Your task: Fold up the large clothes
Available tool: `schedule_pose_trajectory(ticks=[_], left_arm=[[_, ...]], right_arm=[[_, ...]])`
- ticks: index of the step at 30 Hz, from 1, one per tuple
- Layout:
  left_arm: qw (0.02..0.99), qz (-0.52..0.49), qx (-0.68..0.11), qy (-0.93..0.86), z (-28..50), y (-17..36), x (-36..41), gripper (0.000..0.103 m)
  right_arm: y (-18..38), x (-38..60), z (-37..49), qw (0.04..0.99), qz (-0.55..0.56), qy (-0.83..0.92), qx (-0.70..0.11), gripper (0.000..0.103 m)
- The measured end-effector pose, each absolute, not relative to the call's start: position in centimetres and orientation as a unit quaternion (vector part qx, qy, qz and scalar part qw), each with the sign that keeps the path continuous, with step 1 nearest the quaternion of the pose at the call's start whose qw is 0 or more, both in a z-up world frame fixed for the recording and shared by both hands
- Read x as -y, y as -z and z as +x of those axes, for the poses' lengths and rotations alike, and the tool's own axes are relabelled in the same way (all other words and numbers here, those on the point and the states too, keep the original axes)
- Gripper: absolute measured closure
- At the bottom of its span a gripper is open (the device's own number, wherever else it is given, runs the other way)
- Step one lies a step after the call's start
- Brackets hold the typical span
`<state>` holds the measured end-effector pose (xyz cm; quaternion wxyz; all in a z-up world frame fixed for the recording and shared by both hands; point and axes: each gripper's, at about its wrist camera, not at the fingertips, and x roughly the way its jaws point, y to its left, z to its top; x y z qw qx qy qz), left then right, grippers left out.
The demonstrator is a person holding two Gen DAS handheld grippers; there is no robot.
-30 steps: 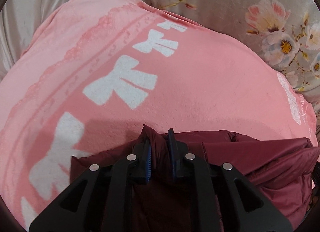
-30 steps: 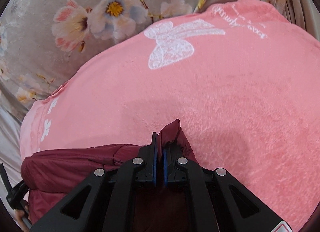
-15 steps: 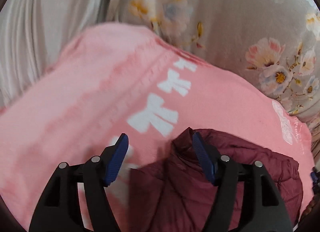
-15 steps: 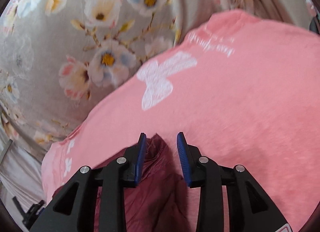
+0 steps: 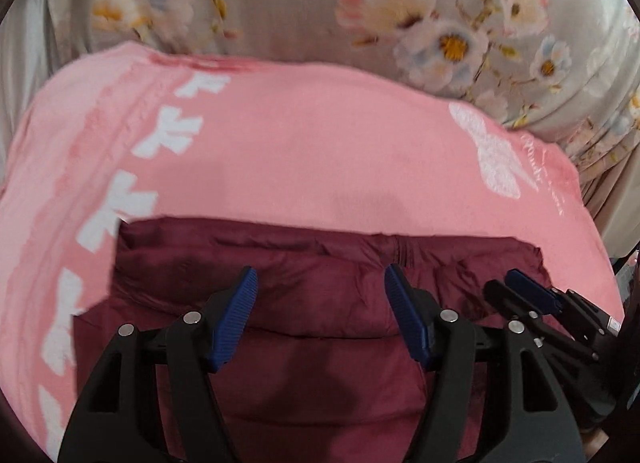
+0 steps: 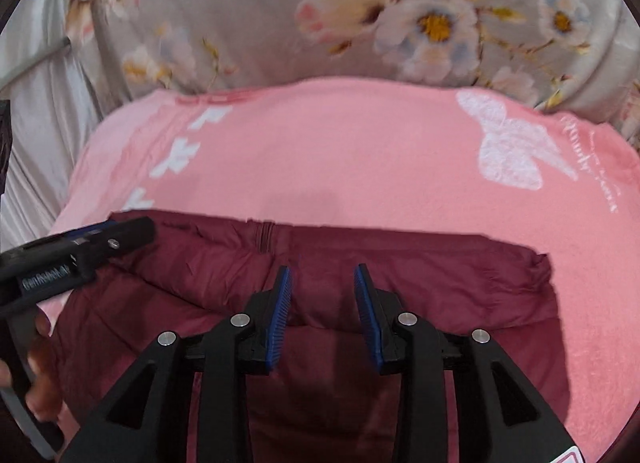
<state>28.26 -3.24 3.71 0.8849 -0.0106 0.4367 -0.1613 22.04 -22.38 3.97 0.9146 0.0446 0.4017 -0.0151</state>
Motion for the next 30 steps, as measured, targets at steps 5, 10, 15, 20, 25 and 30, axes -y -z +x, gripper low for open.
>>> schedule_pose_trajectory(ticks=[5,10,15,20,25,30], left_arm=[[0.873,-0.011,-0.466,0.146,30.2,-0.2,3.7,0.039],[0.875,-0.008,-0.465,0.134,31.8,0.7,3.7,0.039],[0.880,-0.005,-0.459,0.125,32.9,2.3,3.5,0.038],[0.891,0.004,-0.439,0.112,33.0,3.3,3.8,0.037],[0.897,0.019,-0.429,0.104,32.8,3.6,4.3,0.036],[0.898,0.034,-0.428,0.096,32.8,3.9,4.8,0.034]], right_arm=[[-1.1,24.1,24.7,0.894,0.088,0.012,-0.439,0.102],[-0.8,24.1,26.4,0.897,0.089,0.010,-0.432,0.103],[1.4,24.4,27.8,0.889,0.097,0.011,-0.447,0.103],[2.3,24.2,28.0,0.892,0.093,0.014,-0.442,0.103],[2.6,23.4,27.8,0.899,0.069,0.025,-0.432,0.103],[2.7,23.5,27.9,0.900,0.074,0.022,-0.430,0.103]])
